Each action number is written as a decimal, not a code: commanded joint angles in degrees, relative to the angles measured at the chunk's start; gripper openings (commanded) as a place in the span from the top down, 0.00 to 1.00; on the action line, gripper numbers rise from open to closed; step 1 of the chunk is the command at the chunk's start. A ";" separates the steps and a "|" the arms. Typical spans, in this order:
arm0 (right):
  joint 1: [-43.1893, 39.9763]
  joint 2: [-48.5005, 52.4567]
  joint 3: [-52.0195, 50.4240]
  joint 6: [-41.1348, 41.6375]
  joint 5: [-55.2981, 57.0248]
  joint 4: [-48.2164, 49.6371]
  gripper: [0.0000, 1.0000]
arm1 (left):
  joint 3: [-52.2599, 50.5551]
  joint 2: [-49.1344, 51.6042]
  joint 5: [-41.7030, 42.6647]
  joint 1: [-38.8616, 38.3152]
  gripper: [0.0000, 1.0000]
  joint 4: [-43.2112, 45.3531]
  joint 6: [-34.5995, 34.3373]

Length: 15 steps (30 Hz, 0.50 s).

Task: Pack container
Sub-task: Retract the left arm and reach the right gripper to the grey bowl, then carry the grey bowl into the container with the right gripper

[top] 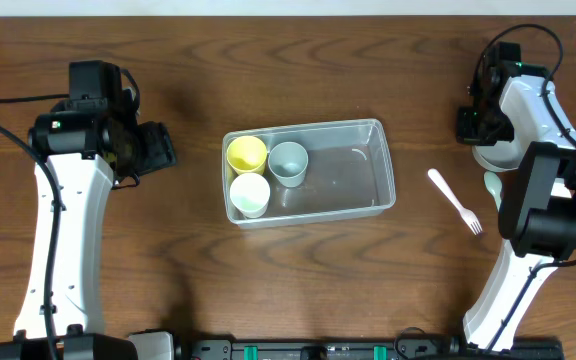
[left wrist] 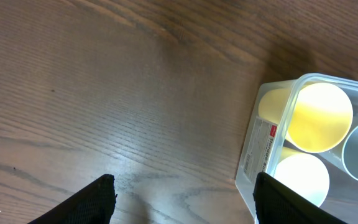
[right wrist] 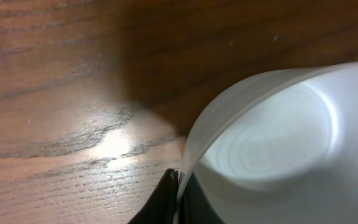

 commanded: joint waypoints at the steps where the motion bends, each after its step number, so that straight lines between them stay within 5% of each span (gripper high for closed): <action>1: 0.20 -0.26 0.52 0.22 -1.62 0.31 0.99 | -0.20 0.07 0.61 0.28 0.28 -0.15 -0.55; 15: 14.73 -23.52 8.13 -6.80 -12.11 -7.15 0.99 | -0.20 0.07 0.59 0.28 0.28 -0.13 -0.55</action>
